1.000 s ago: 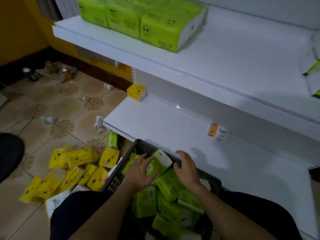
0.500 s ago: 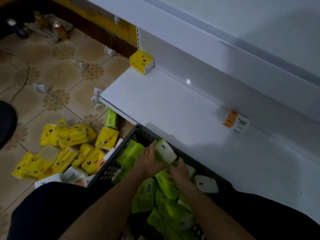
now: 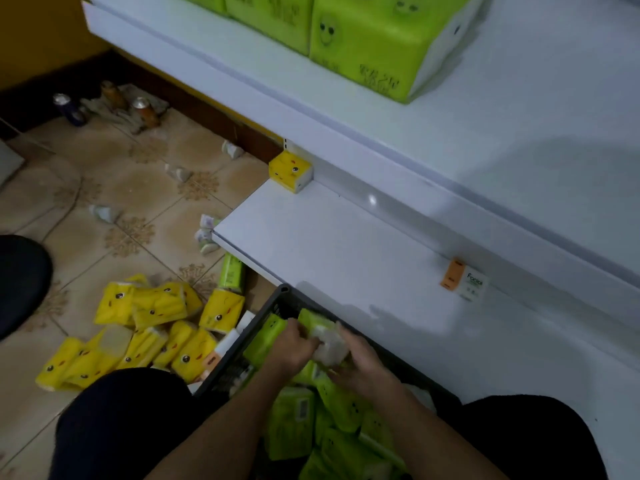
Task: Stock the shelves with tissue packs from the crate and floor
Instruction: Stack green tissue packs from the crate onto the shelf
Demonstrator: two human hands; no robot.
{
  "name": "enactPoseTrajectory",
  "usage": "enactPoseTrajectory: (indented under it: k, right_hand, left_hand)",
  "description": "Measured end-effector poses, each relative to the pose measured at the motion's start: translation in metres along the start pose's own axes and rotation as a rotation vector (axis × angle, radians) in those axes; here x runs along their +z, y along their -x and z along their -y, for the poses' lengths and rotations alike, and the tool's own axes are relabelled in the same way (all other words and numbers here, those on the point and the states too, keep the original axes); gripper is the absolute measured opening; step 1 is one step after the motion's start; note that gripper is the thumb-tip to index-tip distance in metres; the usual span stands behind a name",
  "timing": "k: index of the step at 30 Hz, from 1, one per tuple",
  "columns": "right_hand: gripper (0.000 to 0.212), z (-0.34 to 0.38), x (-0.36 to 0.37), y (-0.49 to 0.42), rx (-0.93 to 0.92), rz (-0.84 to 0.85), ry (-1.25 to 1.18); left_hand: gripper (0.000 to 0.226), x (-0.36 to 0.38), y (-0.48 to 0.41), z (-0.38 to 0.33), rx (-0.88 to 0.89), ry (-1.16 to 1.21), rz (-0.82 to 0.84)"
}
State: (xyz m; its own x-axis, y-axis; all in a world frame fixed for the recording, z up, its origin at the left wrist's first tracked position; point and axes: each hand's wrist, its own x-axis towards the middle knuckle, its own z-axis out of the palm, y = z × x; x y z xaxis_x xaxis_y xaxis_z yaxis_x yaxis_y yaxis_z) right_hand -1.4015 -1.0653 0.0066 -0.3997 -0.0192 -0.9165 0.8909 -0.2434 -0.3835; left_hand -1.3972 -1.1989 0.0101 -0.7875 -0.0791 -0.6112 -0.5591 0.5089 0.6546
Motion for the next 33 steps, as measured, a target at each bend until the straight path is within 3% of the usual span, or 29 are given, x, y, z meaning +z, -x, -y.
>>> enactPoseTrajectory:
  k: [4,9,12,16,19,23,27,29,33]
  right_hand:
    - [0.027,0.015,0.014,0.022,-0.283,-0.157,0.117]
    - [0.024,0.014,0.020,0.069,-0.592,-0.199,0.327]
    - [0.021,0.014,0.018,0.095,-0.737,-0.160,0.415]
    - [0.020,0.024,0.015,0.131,-0.890,-0.119,0.367]
    - [0.028,0.037,0.017,0.154,-0.923,-0.045,0.326]
    - [0.031,0.055,0.023,0.195,-1.097,-0.024,0.383]
    - [0.039,0.076,0.022,0.237,-1.250,0.015,0.435]
    - [0.055,0.083,0.021,0.258,-1.341,0.033,0.500]
    - [0.090,0.102,0.016,0.285,-1.575,-0.013,0.683]
  left_hand:
    - [0.028,-0.020,0.025,-0.015,0.074,0.269,-0.084]
    - [0.027,-0.037,0.063,-0.017,0.180,0.384,-0.144]
    - [0.037,-0.050,0.082,-0.010,0.250,0.313,-0.185]
    - [0.102,-0.080,0.105,-0.020,0.320,0.192,-0.199]
    - [0.123,-0.099,0.127,-0.043,0.456,0.064,-0.175]
    - [0.113,-0.120,0.152,-0.078,0.588,-0.120,-0.268]
    - [0.090,-0.147,0.168,-0.114,0.682,-0.081,-0.390]
    - [0.080,-0.160,0.179,-0.136,0.724,-0.090,-0.485]
    - [0.079,-0.173,0.191,-0.178,0.839,-0.121,-0.588]
